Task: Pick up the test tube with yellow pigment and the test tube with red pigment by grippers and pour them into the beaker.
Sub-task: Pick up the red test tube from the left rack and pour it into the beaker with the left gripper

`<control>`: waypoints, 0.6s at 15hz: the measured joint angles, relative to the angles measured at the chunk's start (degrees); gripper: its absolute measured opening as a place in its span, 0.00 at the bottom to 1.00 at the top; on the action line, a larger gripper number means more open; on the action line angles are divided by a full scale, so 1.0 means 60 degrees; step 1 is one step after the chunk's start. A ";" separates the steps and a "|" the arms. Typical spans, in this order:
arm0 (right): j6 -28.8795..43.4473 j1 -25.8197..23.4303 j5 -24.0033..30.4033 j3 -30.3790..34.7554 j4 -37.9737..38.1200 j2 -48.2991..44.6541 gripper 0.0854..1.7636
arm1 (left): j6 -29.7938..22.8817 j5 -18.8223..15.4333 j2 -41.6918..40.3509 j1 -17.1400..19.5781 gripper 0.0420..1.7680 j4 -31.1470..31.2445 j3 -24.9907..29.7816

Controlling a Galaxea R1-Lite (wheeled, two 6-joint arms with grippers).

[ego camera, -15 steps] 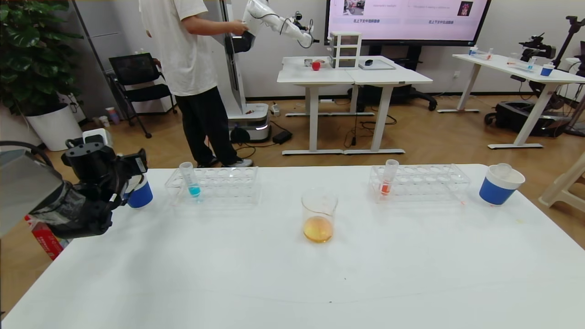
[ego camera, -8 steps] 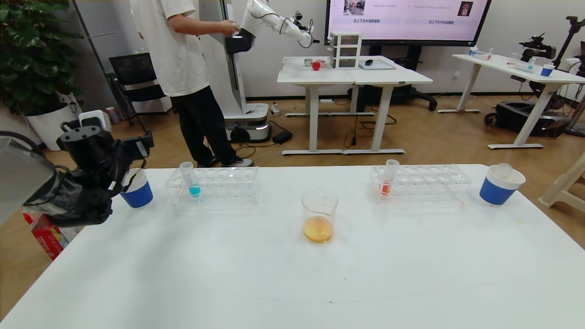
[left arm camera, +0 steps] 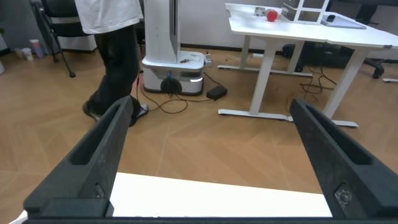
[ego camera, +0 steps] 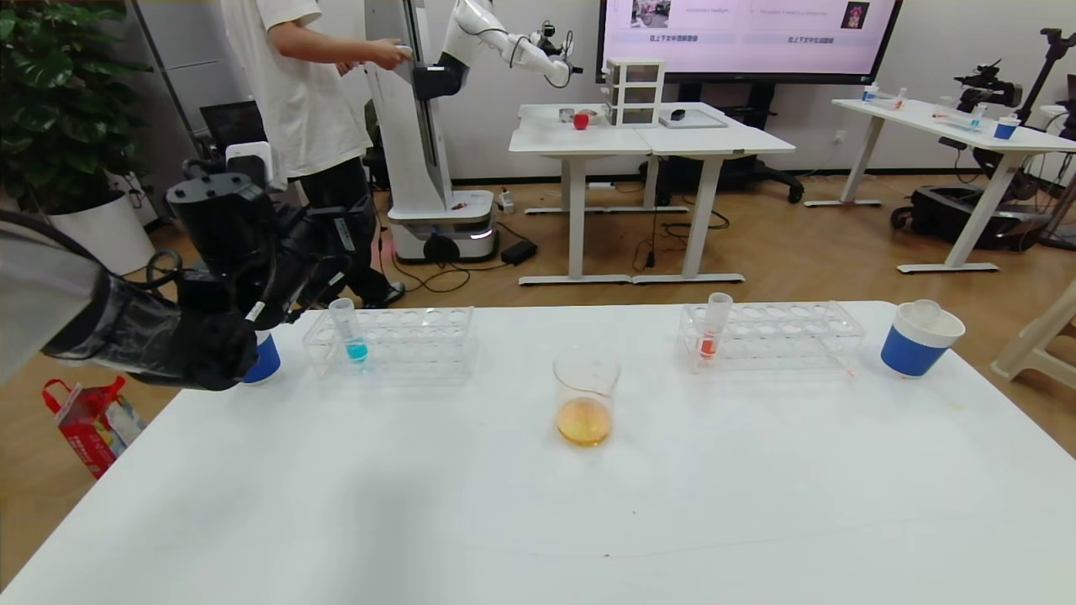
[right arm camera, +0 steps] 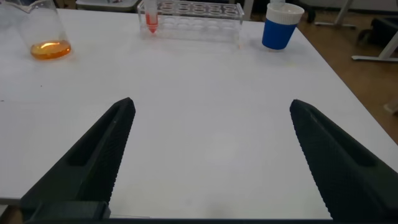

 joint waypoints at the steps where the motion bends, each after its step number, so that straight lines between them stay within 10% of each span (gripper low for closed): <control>1: 0.0000 0.0004 0.0004 0.0000 -0.0004 0.0000 0.98 | 0.0010 -0.0020 -0.0252 -0.0102 0.99 0.0030 0.0152; 9: 0.0000 0.0000 0.0004 0.0000 -0.0004 0.0000 0.98 | 0.1032 -0.0644 -0.4722 0.0138 0.99 0.1969 0.1892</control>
